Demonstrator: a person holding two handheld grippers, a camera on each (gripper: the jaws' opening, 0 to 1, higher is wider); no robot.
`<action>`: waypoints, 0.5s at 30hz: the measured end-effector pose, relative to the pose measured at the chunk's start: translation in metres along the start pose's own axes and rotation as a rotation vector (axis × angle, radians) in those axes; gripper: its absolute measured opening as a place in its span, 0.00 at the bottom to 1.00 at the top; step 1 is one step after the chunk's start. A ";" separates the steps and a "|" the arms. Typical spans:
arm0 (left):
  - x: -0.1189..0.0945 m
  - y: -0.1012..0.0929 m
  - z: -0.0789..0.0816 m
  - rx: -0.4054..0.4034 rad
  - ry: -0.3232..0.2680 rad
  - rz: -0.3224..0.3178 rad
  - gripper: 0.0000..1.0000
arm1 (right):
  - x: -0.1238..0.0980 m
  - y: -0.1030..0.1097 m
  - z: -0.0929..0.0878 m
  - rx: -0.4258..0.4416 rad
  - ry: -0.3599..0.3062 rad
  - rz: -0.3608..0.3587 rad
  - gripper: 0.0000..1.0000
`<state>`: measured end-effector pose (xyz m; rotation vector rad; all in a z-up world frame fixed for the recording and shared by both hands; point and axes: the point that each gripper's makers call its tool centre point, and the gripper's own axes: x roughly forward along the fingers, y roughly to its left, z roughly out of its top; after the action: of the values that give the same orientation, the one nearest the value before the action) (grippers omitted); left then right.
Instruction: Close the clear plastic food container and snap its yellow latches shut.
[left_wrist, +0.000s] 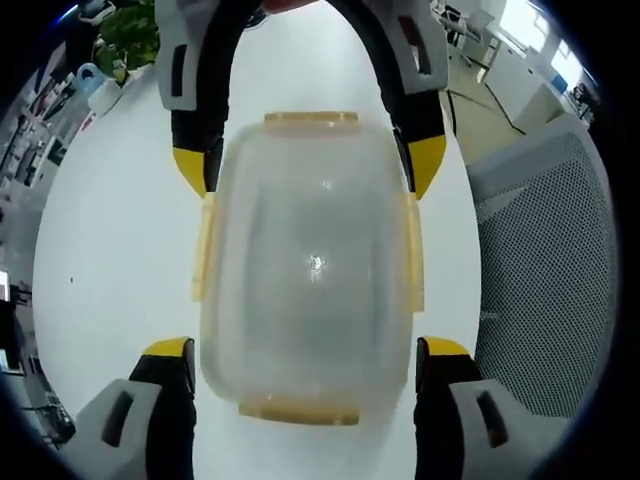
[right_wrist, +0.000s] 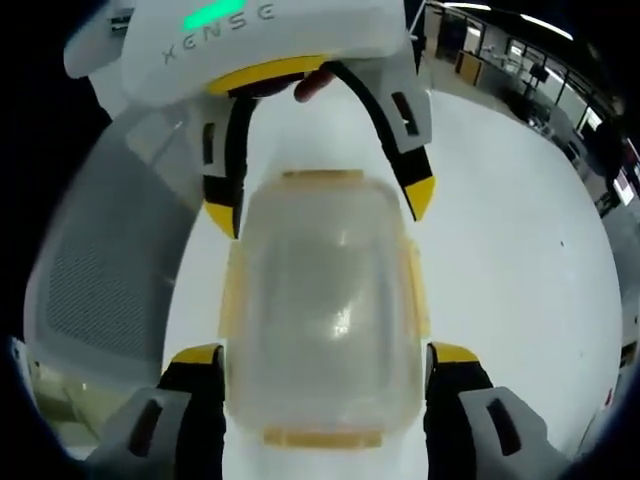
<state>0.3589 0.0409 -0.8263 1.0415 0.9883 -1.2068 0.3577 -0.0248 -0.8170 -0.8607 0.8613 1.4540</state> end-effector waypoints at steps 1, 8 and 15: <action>0.000 0.000 0.000 -0.002 0.002 0.001 0.91 | 0.000 0.001 0.000 0.002 -0.001 0.003 0.81; 0.001 0.001 0.000 -0.009 -0.006 0.005 0.85 | 0.001 0.001 -0.001 -0.001 0.001 0.001 0.82; 0.002 0.001 0.000 0.006 0.002 -0.001 0.84 | 0.002 0.001 -0.002 -0.002 -0.002 -0.001 0.82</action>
<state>0.3606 0.0404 -0.8278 1.0475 0.9879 -1.2107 0.3563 -0.0260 -0.8197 -0.8614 0.8582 1.4546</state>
